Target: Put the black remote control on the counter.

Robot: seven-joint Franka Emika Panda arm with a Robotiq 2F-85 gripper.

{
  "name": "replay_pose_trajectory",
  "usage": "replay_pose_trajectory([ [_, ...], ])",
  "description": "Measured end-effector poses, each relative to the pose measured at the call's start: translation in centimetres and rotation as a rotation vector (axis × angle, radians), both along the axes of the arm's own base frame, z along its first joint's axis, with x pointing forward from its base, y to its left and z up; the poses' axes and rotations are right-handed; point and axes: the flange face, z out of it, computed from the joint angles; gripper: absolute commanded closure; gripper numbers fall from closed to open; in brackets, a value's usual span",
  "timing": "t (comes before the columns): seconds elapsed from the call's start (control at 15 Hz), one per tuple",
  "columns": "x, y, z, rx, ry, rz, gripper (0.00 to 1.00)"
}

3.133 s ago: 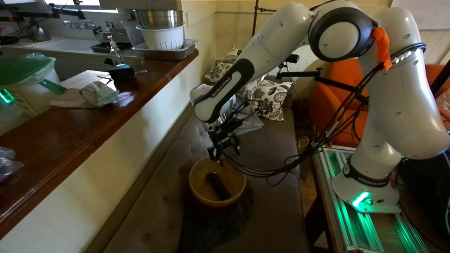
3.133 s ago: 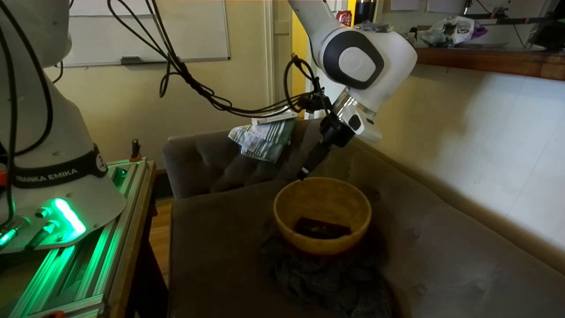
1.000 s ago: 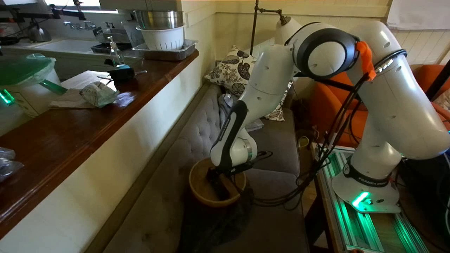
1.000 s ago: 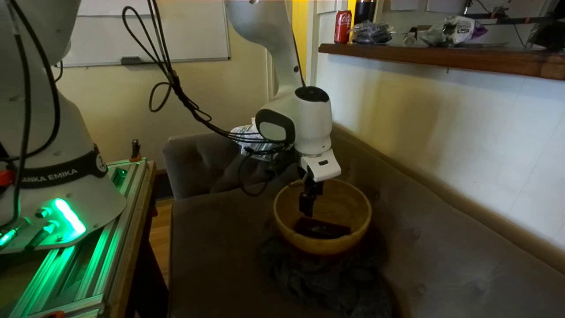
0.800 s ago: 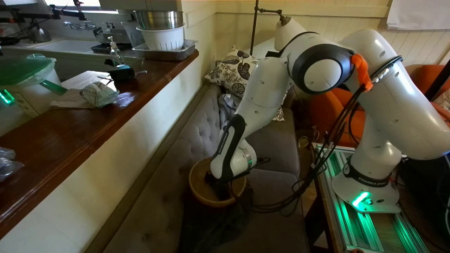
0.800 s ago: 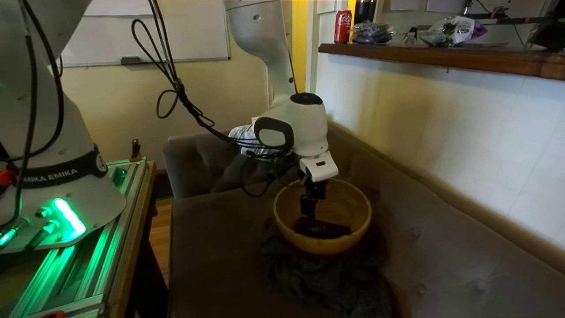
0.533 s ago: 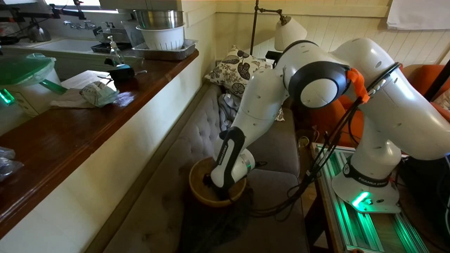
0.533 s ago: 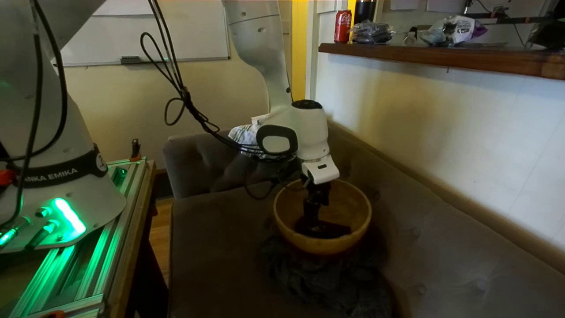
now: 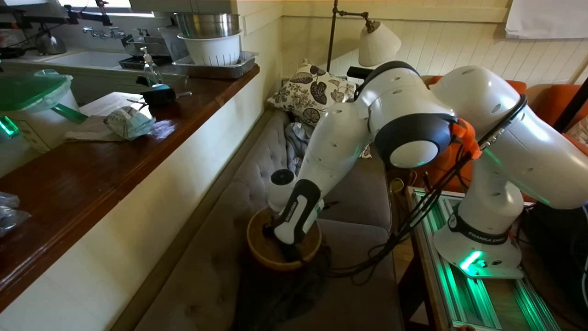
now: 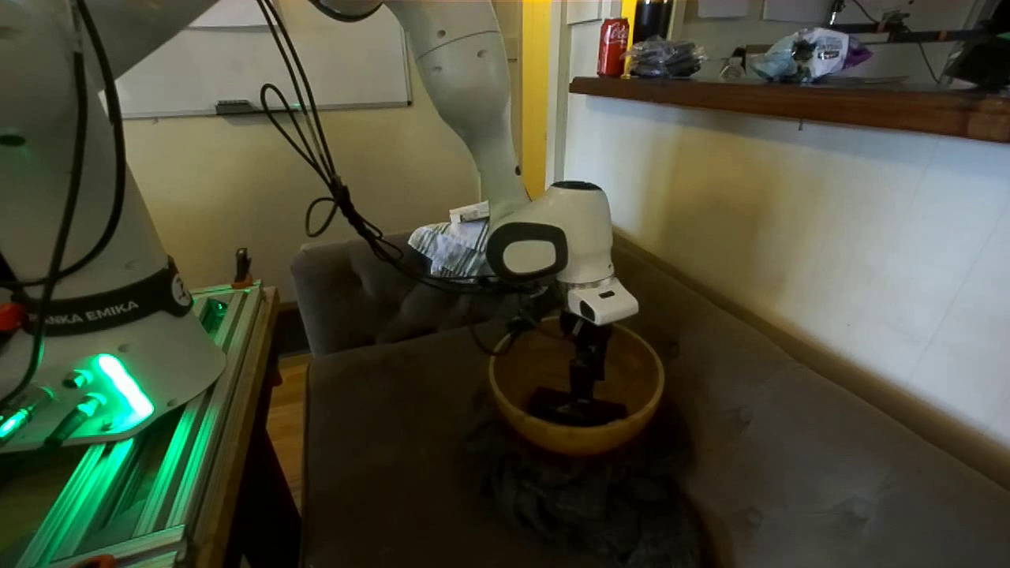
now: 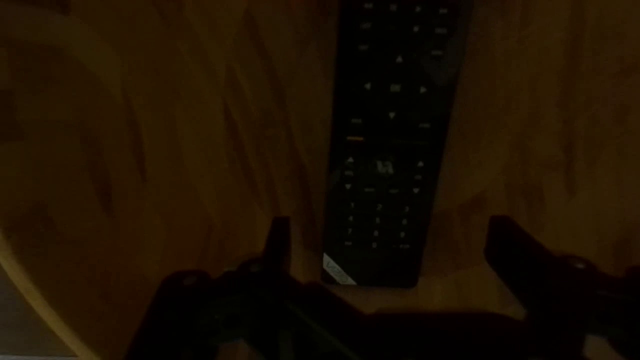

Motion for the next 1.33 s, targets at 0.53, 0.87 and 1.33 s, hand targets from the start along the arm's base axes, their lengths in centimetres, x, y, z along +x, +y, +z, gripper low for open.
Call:
replay_pose_trajectory([
  [0.53, 0.2, 1.1, -2.3, -0.001, 0.154, 0.020, 0.00],
  [0.87, -0.1, 2.7, -3.4, 0.078, 0.225, -0.034, 0.00],
  [1.33, 1.5, 1.3, -3.4, 0.194, 0.230, -0.148, 0.00],
])
